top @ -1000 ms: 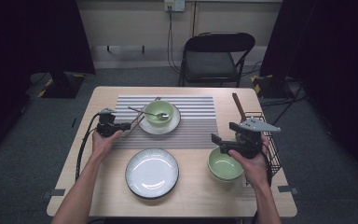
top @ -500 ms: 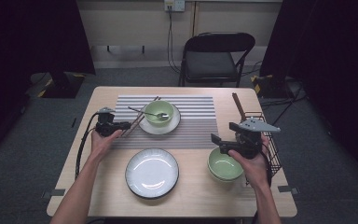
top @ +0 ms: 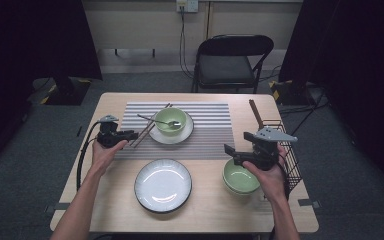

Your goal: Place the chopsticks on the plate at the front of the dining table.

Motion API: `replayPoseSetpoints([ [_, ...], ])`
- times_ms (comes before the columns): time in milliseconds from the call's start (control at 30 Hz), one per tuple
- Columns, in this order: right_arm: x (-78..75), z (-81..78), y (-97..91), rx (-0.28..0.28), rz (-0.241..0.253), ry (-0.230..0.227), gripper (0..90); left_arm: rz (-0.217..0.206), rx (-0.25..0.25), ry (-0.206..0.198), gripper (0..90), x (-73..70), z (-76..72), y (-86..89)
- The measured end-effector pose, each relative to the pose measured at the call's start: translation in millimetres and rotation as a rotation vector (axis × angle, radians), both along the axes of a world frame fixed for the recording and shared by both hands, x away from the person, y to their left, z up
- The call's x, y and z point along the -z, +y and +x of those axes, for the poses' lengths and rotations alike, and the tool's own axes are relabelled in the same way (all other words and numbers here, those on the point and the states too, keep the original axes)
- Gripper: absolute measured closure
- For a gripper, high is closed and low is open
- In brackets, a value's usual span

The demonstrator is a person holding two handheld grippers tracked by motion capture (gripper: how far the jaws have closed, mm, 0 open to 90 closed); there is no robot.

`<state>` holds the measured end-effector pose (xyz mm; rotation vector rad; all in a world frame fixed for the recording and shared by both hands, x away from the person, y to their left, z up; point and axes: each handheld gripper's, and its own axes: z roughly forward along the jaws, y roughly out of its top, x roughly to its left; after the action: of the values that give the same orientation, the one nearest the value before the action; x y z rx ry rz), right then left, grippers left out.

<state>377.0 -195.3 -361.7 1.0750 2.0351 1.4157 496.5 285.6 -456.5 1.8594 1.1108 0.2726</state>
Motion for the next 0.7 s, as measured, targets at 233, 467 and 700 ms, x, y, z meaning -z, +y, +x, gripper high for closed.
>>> replayPoseSetpoints([
  [233, -0.2, -1.0, 1.8, -0.005, 0.002, 0.001, 15.1, 0.018, 0.005, -0.007, 59.8, -2.4, -4.9, 1.2],
  [467, 0.4, -0.3, 3.6, -0.005, -0.001, 0.004, 15.2, 0.030, 0.002, 0.022, 55.7, 10.0, -7.2, 2.4],
  [700, 0.7, 0.2, 4.1, -0.006, -0.002, 0.005, 15.2, 0.068, 0.007, 0.019, 54.9, 13.7, -5.0, -6.5],
])
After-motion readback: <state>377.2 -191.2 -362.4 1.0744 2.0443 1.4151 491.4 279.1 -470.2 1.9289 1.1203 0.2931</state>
